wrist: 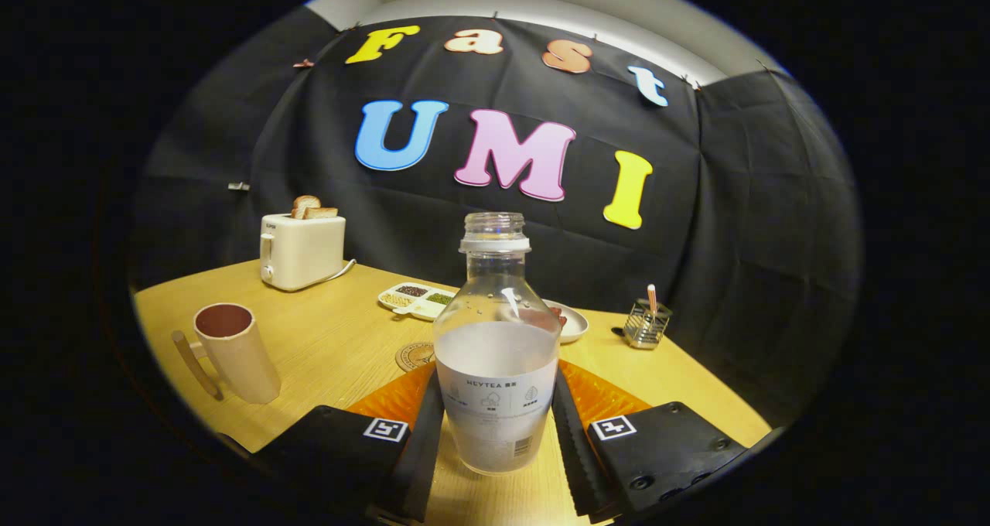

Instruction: Take the bottle from table, then pour the juice into the cup, finally place the bottle on the coaster

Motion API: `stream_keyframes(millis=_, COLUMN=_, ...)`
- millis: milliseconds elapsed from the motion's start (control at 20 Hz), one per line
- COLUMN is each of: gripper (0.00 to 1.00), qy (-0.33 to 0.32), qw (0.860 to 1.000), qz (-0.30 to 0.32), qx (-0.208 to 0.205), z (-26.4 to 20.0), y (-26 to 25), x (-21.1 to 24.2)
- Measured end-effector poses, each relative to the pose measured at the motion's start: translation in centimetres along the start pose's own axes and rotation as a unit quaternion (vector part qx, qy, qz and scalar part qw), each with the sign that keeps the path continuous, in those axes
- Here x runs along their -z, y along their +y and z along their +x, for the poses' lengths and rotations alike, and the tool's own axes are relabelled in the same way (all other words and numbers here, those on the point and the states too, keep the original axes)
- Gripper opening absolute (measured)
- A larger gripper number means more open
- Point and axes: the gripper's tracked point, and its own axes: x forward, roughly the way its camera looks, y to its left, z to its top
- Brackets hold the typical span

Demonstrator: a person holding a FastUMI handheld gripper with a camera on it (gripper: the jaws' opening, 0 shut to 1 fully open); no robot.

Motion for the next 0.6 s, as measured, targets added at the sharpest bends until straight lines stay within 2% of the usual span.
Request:
stream_keyframes(millis=300, gripper=0.71, qy=-0.015, qw=0.996, qz=-0.088, qx=-0.028, z=-0.4, y=2.6, x=-5.5)
stream_keyframes(millis=600, gripper=0.7, qy=-0.007, qw=0.987, qz=-0.155, qx=-0.045, z=-0.3, y=5.7, x=-7.1)
